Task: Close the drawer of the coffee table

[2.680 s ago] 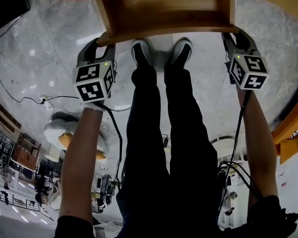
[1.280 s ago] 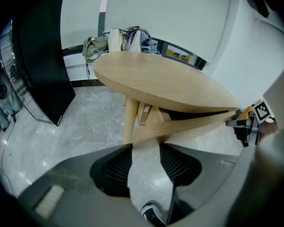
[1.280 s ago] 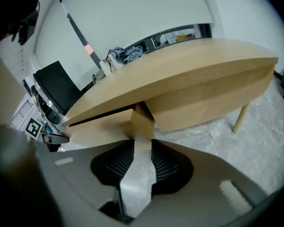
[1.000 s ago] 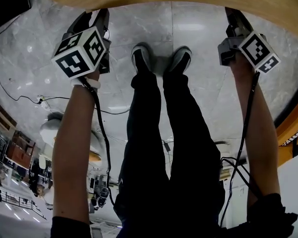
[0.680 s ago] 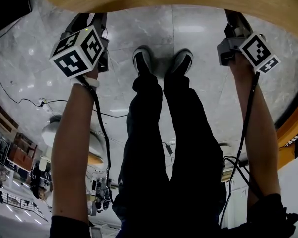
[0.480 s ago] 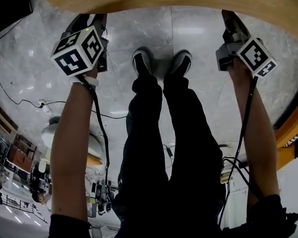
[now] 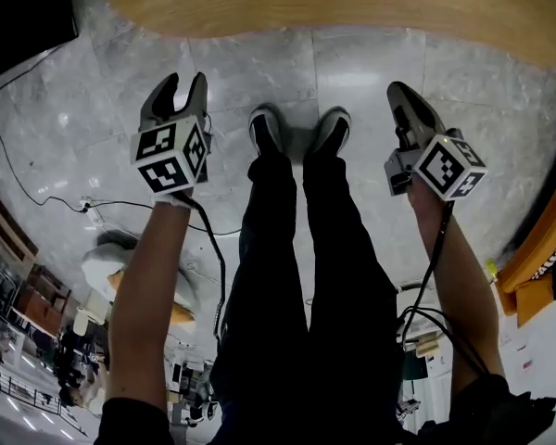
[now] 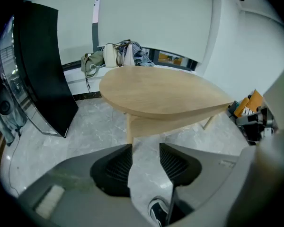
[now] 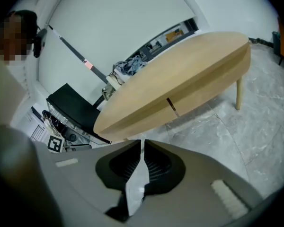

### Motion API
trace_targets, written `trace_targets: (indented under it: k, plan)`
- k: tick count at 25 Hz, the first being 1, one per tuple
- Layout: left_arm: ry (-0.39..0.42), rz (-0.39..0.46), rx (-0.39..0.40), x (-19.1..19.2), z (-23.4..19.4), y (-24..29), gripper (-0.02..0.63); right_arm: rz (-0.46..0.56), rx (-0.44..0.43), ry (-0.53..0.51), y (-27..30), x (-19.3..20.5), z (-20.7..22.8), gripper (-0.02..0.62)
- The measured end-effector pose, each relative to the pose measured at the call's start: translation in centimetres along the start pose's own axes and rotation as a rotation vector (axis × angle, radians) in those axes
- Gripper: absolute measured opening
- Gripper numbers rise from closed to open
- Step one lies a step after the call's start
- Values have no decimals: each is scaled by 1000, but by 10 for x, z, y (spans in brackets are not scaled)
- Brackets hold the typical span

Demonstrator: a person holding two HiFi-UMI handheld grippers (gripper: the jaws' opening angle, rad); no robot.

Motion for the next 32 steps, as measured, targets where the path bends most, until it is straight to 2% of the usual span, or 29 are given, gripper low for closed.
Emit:
trace_targets:
  k: [3,6,9,12,15,19,22,28,32]
  plan:
    - [-18,24,68,-10,22,-53,186,15,2,-103,-38,-18,-35,14]
    - [-25,89,157,-36,54,-114,169,22,-11,-239,-79,-42,-83,0]
    - [1,178,245,-77,89,-176,134,72,9,-425,-121,-75,-142,0]
    - [53,305,304,-127,119,-239,118,178,-4,-566,-159,-115,-200,0]
    - [123,411,325,-168,143,-306,118,276,-43,-605,-206,-147,-247,0]
    - [193,516,315,-212,154,-376,118,399,-106,-646,-261,-181,-300,0]
    - [194,594,316,-242,157,-420,118,490,-146,-703,-294,-203,-335,0]
    - [196,787,334,-290,168,-513,118,626,-130,-764,-360,-237,-400,0]
    - [147,904,321,-309,160,-552,118,730,-140,-823,-387,-250,-440,0]
Point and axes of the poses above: the fingertips, and each gripper's own axes: y forward along the fingers, z to its right, x out of its underside, the point moved 9 cm from there along -y, backward along the fingers, and after that the axes turned 3 degrees about -x, right-handed, at the moved point
